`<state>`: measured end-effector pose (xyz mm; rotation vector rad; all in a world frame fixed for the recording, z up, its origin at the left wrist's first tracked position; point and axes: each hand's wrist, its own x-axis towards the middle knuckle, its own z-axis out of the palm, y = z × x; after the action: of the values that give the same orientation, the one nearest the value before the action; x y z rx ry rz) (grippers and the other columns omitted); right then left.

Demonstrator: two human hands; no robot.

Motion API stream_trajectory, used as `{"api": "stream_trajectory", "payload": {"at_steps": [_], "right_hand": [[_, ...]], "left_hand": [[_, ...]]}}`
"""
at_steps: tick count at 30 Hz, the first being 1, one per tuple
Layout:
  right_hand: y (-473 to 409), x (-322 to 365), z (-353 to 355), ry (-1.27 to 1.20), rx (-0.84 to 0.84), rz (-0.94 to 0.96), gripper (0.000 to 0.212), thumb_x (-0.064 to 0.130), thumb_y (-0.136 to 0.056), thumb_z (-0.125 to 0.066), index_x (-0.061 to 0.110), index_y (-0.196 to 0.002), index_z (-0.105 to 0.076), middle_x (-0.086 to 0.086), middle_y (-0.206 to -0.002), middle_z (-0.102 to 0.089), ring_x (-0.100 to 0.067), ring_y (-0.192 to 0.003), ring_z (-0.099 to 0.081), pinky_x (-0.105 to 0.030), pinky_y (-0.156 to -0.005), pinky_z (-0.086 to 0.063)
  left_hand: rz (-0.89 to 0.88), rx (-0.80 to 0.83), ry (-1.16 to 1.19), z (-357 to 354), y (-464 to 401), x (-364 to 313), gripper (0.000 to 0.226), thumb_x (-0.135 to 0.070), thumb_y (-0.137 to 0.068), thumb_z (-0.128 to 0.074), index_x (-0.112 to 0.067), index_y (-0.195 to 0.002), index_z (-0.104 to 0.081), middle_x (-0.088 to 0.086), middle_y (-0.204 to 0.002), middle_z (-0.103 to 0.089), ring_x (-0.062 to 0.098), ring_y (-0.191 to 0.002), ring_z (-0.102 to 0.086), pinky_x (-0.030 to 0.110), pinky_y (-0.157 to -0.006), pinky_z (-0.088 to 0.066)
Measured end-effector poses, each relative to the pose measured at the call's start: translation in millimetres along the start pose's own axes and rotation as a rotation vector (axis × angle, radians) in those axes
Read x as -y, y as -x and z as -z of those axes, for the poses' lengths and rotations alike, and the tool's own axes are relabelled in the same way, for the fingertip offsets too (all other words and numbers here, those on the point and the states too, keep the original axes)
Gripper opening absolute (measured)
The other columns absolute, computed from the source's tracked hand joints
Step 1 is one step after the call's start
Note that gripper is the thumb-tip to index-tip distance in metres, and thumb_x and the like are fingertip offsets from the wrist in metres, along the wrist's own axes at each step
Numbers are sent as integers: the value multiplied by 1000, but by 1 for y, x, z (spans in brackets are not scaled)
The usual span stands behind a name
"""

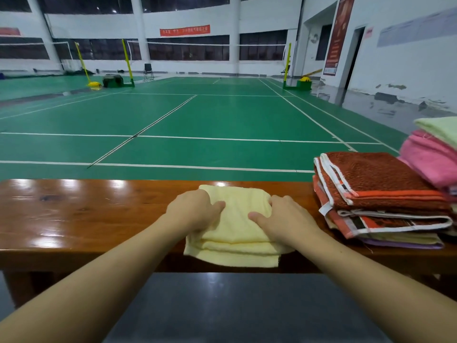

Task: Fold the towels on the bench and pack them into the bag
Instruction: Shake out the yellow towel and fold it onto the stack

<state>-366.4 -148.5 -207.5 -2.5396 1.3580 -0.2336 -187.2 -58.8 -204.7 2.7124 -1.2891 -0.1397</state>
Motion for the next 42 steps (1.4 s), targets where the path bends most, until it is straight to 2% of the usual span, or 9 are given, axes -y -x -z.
{"api": "stream_trajectory", "payload": {"at_steps": [6,12,16,20,22,24,30,36,42], "right_hand": [[3,4,8,-254,-134,70,49,49,-96,-60,23,-135,-45,-4,-129,-63,-31,-118,-59,-41,-92,-48],[-20,-36,93,-406,-465,54,37,42,-95,-64,18,-123,-58,-5,-119,-67,-31,-111,-61,-40,-90,-48],[-30,-104,168,-231,-576,-142,45,41,-94,-66,17,-130,-58,-9,-123,-65,-33,-110,-61,-39,-86,-46],[-29,-164,178,125,-381,-398,38,37,-92,-65,15,-121,-56,-11,-121,-64,-35,-102,-61,-38,-76,-46],[-33,-168,171,189,-457,-345,25,34,-98,-55,15,-115,-55,-9,-119,-62,-34,-98,-59,-39,-76,-48],[-39,-165,163,157,-524,-180,38,38,-105,-43,15,-132,-55,-8,-139,-55,-33,-120,-55,-43,-95,-46],[-42,-186,110,59,-159,-99,53,44,-107,-19,23,-152,-40,-1,-162,-33,-21,-148,-30,-46,-120,-26],[-41,-180,118,-35,-346,-14,49,42,-106,-35,23,-151,-44,4,-161,-35,-18,-146,-35,-41,-117,-33],[-14,-183,169,-279,-734,113,34,29,-101,-53,17,-130,-64,0,-134,-64,-18,-120,-61,-37,-104,-47]], "left_hand": [[-80,-134,340,12,10,-14,65,-60,-99,-45,-7,-137,-47,13,-131,-62,31,-114,-59,37,-86,-43],[-204,-227,1074,55,1,-83,44,-54,-96,-57,-18,-122,-57,-3,-116,-66,19,-106,-64,40,-95,-53],[-243,25,1308,63,-29,-174,36,-44,-96,-63,-10,-109,-65,7,-108,-73,23,-90,-71,42,-81,-61],[-189,192,880,39,-38,-233,64,-38,-90,-64,2,-136,-47,21,-127,-62,34,-103,-67,46,-91,-58],[-229,-102,582,38,-36,-246,64,-38,-98,-54,-1,-147,-34,21,-144,-44,39,-130,-48,46,-105,-43],[-387,-329,587,45,-34,-256,50,-35,-105,-43,-7,-146,-38,15,-149,-40,36,-137,-37,46,-110,-33],[-628,2,70,-16,-44,-278,48,-18,-106,-17,-2,-148,-34,25,-165,-12,40,-153,-9,51,-124,-6],[-521,-20,233,4,-47,-278,58,-41,-103,-18,-6,-141,-44,17,-157,-35,36,-144,-32,57,-117,-25],[-595,-251,608,52,-14,-319,45,-37,-106,-35,-5,-124,-61,15,-124,-63,36,-117,-57,41,-93,-44]]}}
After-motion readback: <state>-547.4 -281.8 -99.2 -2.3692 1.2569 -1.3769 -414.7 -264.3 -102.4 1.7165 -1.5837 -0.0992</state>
